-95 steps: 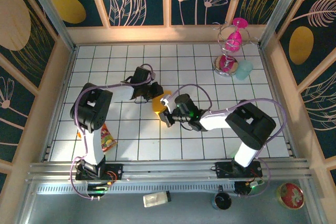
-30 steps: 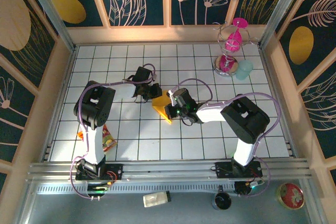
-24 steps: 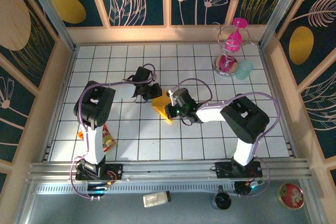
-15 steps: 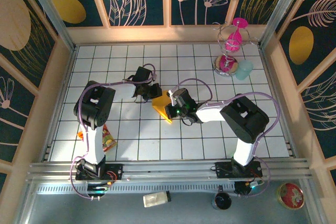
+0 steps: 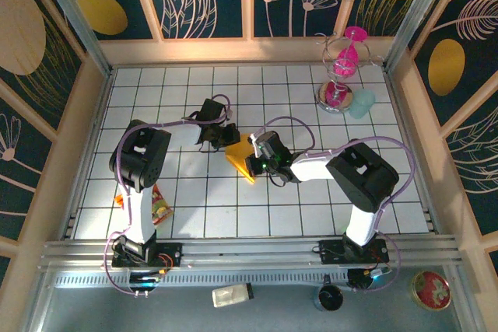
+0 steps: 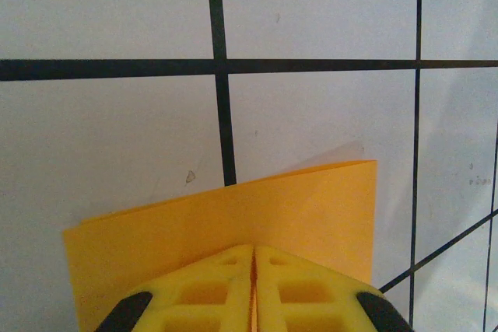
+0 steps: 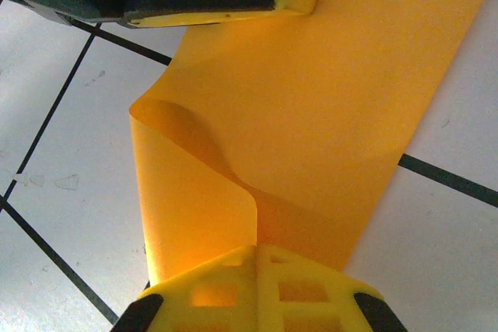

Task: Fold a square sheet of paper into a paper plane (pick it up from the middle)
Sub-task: Third fold the triangle at the center of the table.

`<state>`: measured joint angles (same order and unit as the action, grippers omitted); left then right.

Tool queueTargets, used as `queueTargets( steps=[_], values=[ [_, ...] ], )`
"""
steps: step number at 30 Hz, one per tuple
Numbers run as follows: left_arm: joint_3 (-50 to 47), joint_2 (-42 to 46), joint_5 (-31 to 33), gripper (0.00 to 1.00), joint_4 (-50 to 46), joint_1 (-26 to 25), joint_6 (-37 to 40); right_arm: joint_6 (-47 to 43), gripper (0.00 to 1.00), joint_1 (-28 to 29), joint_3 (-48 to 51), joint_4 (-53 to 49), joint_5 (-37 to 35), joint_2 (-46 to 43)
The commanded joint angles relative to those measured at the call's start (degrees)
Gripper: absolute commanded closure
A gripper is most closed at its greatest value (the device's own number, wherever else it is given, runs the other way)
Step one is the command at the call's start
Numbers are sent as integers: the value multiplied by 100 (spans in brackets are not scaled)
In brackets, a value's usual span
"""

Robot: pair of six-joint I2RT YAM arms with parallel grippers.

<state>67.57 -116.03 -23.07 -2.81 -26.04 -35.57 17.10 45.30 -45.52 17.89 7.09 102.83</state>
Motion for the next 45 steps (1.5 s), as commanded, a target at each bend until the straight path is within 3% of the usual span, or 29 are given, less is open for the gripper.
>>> queueTargets(
  steps=[1,13,21,26,31,37,45],
  values=[
    [-60,-202,79,91,-310,-24,50,97,100,-39,-80,-86,-49,92],
    [69,-3,54,88,-362,-24,17,137,100,-44,-110,-196,-17,259],
    [-380,1185,553,68,12,-15,-633,186,100,-83,-124,-201,115,212],
    [-1112,1940,668,62,195,-21,-1193,240,100,-107,-130,-185,230,194],
    [-1669,2293,598,62,278,-281,-1710,286,100,-109,-159,-173,315,195],
    [-2261,2343,349,72,940,-517,-2413,310,100,-109,-144,-113,389,214],
    [-2112,2005,276,83,1005,-664,-2459,294,100,-109,-120,-58,416,245]
  ],
)
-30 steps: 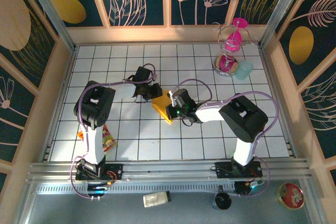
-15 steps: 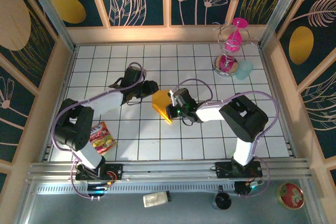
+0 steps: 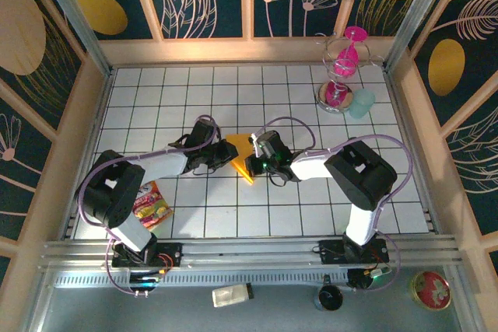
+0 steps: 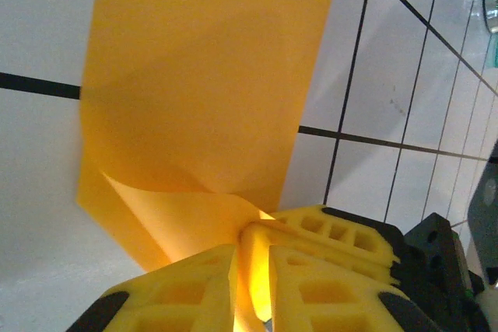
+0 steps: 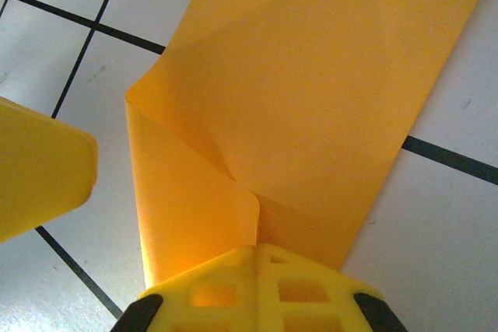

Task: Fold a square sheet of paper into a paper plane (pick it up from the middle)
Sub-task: Third fold the triangle at the center of the table.

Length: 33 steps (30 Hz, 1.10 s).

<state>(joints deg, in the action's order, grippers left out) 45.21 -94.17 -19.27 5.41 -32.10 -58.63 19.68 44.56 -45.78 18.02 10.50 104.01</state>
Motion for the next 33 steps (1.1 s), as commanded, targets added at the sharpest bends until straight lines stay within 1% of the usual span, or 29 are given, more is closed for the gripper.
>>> queueTargets(
  steps=[1,6,9,14,22,33],
  values=[
    [144,-210,-95,84,196,-61,-157,36,100,-35,-87,-62,67,128],
    [357,-366,-55,84,121,-78,-122,36,100,-31,-76,-68,48,143],
    [468,-606,-1,84,60,-88,-133,36,100,-35,-89,-87,23,146],
    [490,-715,2,84,-30,-108,-149,13,100,-35,-114,-119,30,158],
    [278,-591,159,85,-232,-105,-175,12,100,-35,-168,-205,22,200],
    [159,-559,263,85,-268,-105,-193,19,100,-43,-170,-263,-22,212]
  ],
)
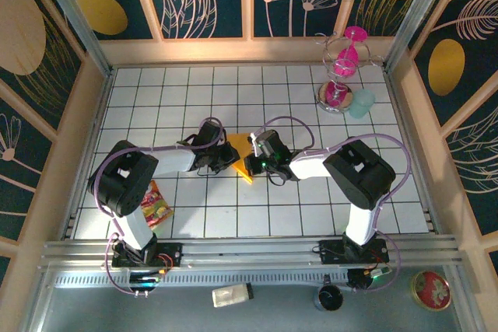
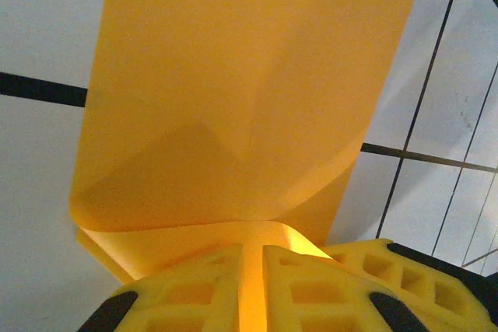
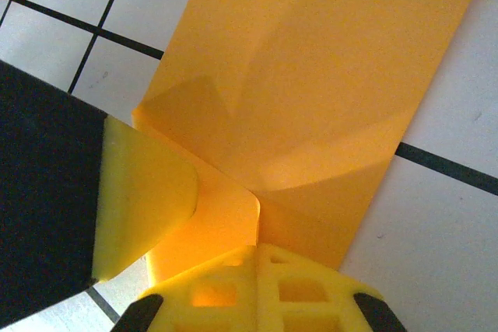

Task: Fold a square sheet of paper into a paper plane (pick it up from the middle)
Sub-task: Third fold the triangle at the center of the table.

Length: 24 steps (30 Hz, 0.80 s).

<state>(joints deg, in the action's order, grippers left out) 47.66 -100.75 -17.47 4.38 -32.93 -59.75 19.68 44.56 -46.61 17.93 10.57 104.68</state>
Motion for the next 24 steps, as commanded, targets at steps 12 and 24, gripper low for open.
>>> queueTargets(
  steps=[12,24],
  values=[
    [-182,53,146,86,-140,-28,-105,45,100,-57,-87,-264,-37,182],
    [-300,-30,262,88,-105,-25,-134,364,90,-134,-129,-246,102,-262]
  ],
)
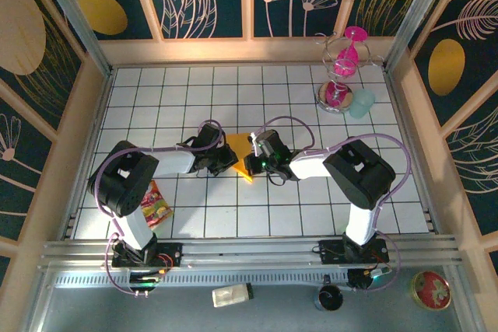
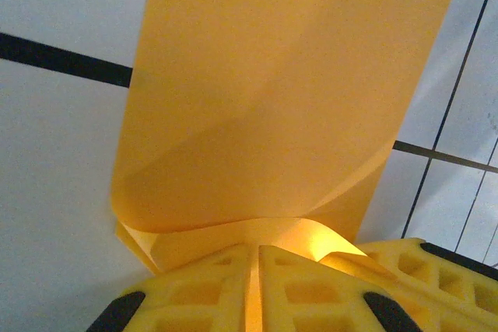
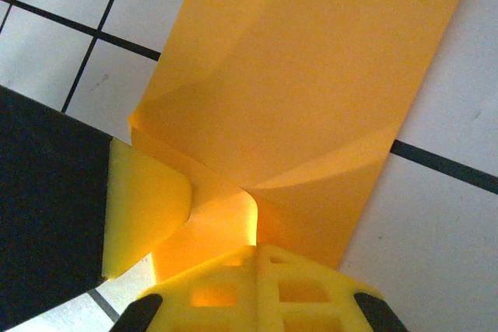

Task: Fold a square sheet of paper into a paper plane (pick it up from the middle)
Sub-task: Third fold the triangle at the center of the table.

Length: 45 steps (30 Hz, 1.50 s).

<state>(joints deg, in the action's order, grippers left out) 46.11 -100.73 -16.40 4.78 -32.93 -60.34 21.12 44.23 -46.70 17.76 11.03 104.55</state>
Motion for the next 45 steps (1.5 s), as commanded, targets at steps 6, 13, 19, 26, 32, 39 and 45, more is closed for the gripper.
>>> queueTargets(
  steps=[6,13,19,26,32,39,45],
  values=[
    [-199,-69,217,89,-135,-21,-74,603,73,-283,-96,-542,-22,-918],
    [-233,-54,217,90,-105,-23,-84,692,80,-281,-28,-669,866,-1177],
    [-243,-65,196,92,-65,-23,-88,604,94,-135,-133,-734,1338,-883],
    [-260,-70,173,93,-47,-21,-75,451,98,-11,-384,-923,1551,-515],
    [-260,-70,163,95,-30,-24,-75,405,99,14,-545,-1044,1529,-251],
    [-251,-74,146,97,-30,-27,-75,333,100,16,-617,-1138,1525,-41],
    [-251,-70,161,98,-47,-21,-76,279,100,6,-636,-1261,1412,74]
  ],
)
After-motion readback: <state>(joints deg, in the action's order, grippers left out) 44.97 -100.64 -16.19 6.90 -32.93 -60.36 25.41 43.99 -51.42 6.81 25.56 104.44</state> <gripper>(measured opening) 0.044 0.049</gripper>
